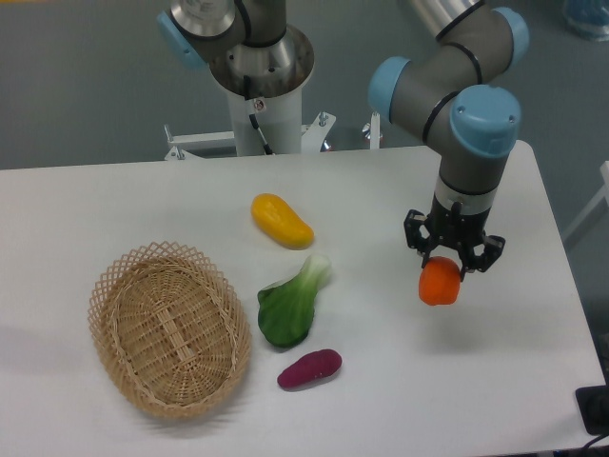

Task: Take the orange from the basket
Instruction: 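Lift the held orange out of the basket and carry it away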

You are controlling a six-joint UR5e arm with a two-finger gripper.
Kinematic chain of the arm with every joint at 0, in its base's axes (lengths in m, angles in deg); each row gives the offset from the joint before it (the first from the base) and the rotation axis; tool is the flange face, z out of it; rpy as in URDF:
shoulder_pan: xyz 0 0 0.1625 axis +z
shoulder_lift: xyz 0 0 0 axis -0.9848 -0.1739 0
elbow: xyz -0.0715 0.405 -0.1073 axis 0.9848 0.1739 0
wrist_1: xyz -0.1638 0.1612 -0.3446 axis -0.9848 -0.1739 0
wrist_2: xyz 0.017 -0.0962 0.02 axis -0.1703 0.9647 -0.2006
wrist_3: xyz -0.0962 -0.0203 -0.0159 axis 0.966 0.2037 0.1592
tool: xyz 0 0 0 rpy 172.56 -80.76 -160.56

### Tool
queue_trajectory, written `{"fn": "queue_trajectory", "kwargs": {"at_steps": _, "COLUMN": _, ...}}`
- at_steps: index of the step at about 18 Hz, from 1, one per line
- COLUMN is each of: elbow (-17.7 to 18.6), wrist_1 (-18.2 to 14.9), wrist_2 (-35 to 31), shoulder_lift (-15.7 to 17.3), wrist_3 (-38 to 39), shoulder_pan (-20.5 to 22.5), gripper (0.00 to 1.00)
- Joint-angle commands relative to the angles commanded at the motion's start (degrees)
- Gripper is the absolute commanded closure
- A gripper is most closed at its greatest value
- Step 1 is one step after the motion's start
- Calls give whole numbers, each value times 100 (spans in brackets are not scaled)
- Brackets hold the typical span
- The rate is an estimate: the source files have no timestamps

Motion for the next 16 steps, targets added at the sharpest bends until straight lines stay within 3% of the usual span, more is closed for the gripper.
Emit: {"fn": "queue_trajectory", "kwargs": {"at_steps": 16, "elbow": -9, "wrist_1": 0, "wrist_2": -211, "shoulder_lift": -18, "wrist_3": -273, "shoulder_pan": -26, "gripper": 68}}
